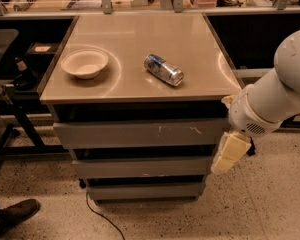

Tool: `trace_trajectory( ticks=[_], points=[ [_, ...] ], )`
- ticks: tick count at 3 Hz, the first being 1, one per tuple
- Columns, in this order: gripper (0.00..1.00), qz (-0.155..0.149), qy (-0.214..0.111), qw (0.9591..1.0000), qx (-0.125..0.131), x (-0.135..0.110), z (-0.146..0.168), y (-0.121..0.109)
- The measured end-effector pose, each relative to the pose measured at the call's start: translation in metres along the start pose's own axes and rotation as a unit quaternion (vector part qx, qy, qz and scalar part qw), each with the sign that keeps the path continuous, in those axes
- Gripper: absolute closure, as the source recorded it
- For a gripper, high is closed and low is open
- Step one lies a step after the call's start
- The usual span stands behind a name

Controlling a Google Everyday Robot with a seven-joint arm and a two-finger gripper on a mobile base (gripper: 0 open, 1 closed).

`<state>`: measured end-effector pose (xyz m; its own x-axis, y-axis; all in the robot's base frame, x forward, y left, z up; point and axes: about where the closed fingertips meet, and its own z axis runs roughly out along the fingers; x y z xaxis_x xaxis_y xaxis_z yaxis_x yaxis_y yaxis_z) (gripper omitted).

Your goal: Open top drawer

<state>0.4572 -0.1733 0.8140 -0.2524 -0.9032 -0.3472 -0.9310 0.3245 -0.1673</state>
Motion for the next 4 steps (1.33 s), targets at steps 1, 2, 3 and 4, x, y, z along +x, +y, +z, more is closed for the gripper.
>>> trace_trajectory(
  ticks=[1, 2, 3, 4],
  points=[
    [0.0, -0.003, -0.013, 0.9999, 0.0, -0.006, 0.011, 0.001],
    [0.0, -0.004, -0.051, 0.9986, 0.011, -0.023, 0.044, -0.005],
    [0.0, -0.004, -0.051, 0.9986, 0.011, -0.023, 0.044, -0.005],
    [0.0, -0.014, -0.046, 0.9988, 0.013, -0.027, 0.055, -0.001]
  ],
)
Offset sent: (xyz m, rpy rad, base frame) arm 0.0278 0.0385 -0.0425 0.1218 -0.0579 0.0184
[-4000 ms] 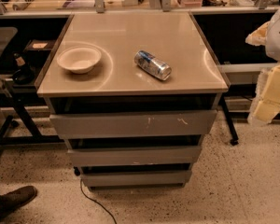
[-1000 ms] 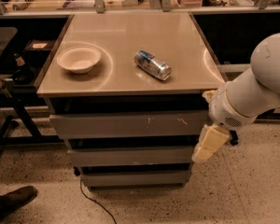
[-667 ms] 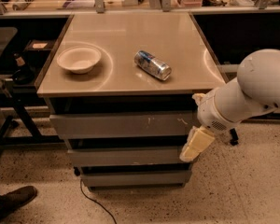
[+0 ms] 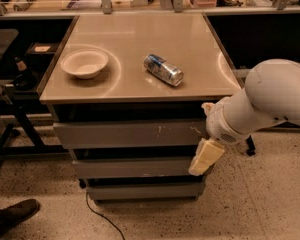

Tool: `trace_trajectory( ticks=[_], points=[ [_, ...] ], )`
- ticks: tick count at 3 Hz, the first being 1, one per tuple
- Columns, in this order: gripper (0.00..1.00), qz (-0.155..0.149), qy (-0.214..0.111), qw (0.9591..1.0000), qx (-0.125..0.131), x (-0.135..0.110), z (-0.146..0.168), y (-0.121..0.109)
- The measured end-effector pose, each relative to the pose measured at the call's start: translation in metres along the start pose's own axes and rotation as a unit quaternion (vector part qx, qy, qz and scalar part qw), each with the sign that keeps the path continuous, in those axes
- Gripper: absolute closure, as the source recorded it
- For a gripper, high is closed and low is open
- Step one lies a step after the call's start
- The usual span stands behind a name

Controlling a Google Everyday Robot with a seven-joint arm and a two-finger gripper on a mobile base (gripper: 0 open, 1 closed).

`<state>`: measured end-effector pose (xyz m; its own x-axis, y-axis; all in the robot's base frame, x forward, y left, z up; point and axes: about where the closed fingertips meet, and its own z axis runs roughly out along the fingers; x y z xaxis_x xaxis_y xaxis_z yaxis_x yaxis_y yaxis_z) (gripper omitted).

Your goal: Open top drawer

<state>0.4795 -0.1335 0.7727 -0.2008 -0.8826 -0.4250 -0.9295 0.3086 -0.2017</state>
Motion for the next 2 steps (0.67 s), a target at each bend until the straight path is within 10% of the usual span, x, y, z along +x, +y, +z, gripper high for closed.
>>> trace_trajectory(
  ticks=[2],
  points=[
    [0.0, -0.009, -0.01, 0.9996, 0.024, -0.0083, 0.0249, -0.0064]
  ],
)
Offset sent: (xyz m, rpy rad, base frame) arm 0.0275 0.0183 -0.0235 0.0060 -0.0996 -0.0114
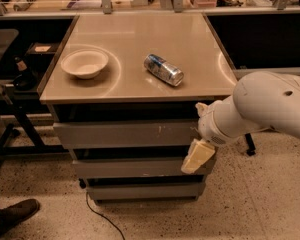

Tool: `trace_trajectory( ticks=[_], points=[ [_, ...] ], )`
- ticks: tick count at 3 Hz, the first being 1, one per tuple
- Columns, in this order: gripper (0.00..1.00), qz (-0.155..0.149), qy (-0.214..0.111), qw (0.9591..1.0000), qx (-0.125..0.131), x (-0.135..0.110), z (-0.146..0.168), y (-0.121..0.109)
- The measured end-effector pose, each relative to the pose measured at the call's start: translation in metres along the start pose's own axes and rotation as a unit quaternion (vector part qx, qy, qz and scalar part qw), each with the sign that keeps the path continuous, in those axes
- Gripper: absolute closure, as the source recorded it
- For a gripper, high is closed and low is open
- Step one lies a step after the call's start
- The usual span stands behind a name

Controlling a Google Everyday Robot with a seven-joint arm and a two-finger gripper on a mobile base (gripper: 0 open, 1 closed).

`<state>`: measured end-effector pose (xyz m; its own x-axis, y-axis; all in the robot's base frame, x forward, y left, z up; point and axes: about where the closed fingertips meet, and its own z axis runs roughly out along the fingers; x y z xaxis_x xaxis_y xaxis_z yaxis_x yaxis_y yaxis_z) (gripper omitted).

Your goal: Open top drawer

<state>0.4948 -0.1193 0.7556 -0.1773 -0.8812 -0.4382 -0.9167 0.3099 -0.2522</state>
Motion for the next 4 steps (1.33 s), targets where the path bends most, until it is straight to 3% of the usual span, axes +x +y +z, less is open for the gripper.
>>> trace_trajectory(
  ticks=[1, 4],
  points=[
    [0.0, -0.001, 0.003, 0.9999, 0.012, 0.001, 0.011, -0.003],
    [0.0, -0.002, 0.005, 0.9999, 0.01, 0.01, 0.062, -0.016]
  ],
)
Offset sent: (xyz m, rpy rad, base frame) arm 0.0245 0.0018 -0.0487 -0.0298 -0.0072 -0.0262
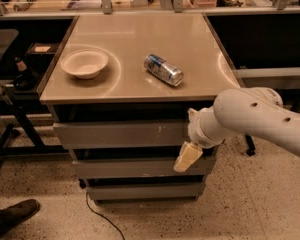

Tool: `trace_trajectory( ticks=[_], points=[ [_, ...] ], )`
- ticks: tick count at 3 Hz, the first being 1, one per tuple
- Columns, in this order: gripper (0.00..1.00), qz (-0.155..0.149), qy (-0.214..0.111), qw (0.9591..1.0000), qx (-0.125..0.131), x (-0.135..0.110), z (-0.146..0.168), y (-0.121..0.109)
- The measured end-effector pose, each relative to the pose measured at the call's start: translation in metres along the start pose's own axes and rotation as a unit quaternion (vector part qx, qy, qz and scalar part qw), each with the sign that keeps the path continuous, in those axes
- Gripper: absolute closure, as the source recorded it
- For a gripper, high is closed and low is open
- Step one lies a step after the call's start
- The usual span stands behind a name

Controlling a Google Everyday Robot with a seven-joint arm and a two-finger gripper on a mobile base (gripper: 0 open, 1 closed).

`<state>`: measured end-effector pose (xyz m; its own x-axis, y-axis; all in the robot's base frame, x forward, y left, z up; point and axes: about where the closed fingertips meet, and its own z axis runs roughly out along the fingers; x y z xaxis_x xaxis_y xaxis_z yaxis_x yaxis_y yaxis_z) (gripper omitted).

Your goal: Open top drawer

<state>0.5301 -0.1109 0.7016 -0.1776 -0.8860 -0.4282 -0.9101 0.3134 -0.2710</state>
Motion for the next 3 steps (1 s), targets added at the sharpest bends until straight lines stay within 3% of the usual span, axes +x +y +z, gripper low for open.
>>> trace_trajectory(
  ticks=[3],
  points=[
    [0.0, -0.012, -0.022, 0.9997, -0.004, -0.002, 0.045, -0.019]
  ],
)
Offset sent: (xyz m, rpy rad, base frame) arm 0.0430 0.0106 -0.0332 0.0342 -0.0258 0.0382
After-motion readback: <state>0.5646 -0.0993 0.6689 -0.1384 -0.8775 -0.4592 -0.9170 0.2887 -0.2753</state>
